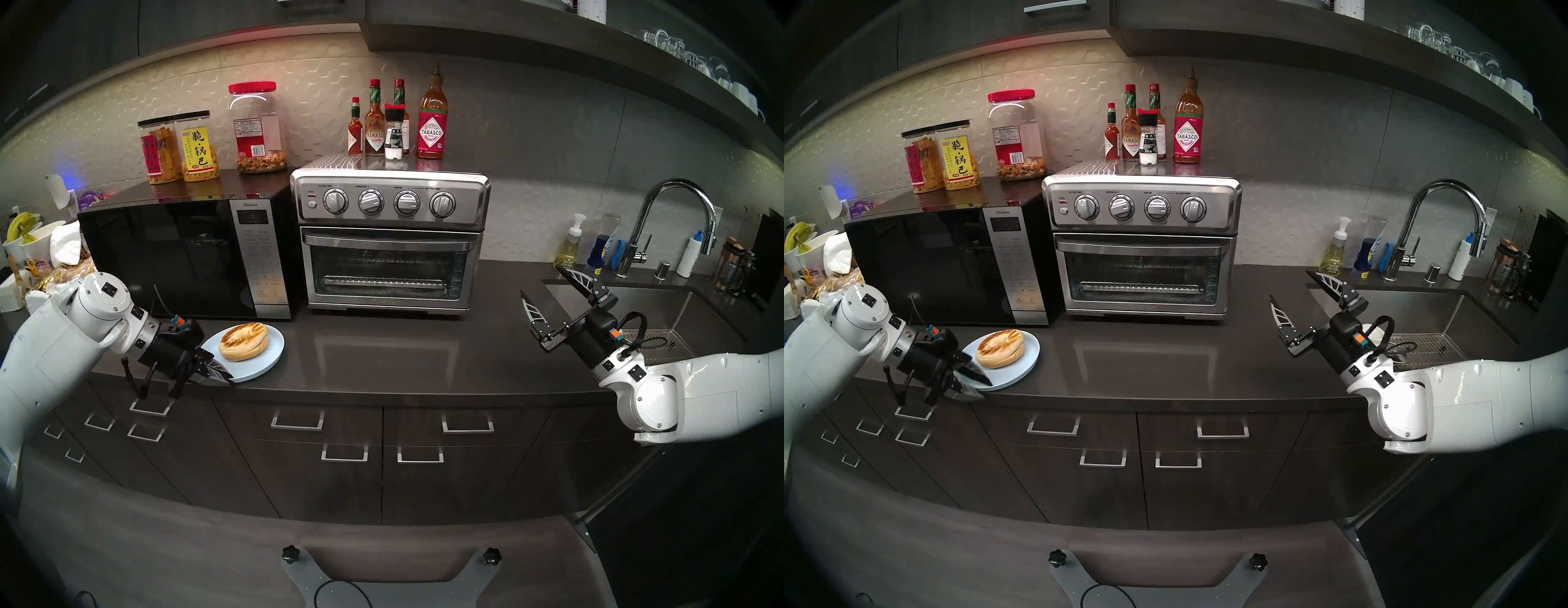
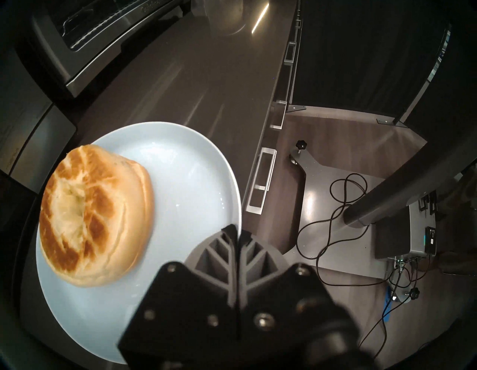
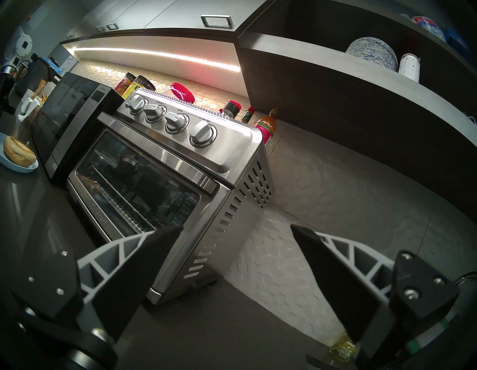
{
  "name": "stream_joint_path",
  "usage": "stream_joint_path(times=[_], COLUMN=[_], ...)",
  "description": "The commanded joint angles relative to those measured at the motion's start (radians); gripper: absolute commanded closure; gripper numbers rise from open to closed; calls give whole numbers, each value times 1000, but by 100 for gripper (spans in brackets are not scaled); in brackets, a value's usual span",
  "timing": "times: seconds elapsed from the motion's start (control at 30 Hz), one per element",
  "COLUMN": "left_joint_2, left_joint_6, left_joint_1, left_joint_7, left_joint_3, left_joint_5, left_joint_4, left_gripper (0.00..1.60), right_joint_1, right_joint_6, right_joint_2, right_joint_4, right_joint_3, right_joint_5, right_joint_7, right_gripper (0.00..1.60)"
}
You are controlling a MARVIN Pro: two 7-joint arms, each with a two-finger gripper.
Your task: Open the oven and place the bagel inside on the rack
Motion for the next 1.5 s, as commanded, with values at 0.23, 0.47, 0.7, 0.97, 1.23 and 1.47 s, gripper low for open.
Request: stream_joint_path(times=[0.23, 0.47, 0.7, 0.97, 1.23, 1.47], left_joint_2=[11, 69, 116, 55, -28, -86], left_joint_6=[11, 43, 35, -19, -138, -228], left_joint_1=[-22, 22, 149, 239, 336, 426], left_joint_7=[3, -7, 52, 158, 246, 344], left_joint_3=[-60, -125, -248, -321, -377, -407], left_joint_5=[-53, -141, -305, -432, -508, -527], left_joint_4=[-44, -137, -168, -95, -129, -169], left_gripper=[0, 0, 0, 0, 0, 0], right_joint_1=[14, 14, 14, 12, 12, 12], right_joint_6=[1, 0, 0, -1, -1, -1], right_joint_2=[-2, -2, -2, -2, -2, -2], right_joint_4=[1, 1, 2, 2, 2, 2], right_joint_3=[11, 11, 11, 11, 11, 11], right_joint_5=[-2, -2, -1, -1, -1, 0], right_joint_7=[-2, -2, -2, -1, -1, -1], right_gripper=[0, 0, 0, 0, 0, 0])
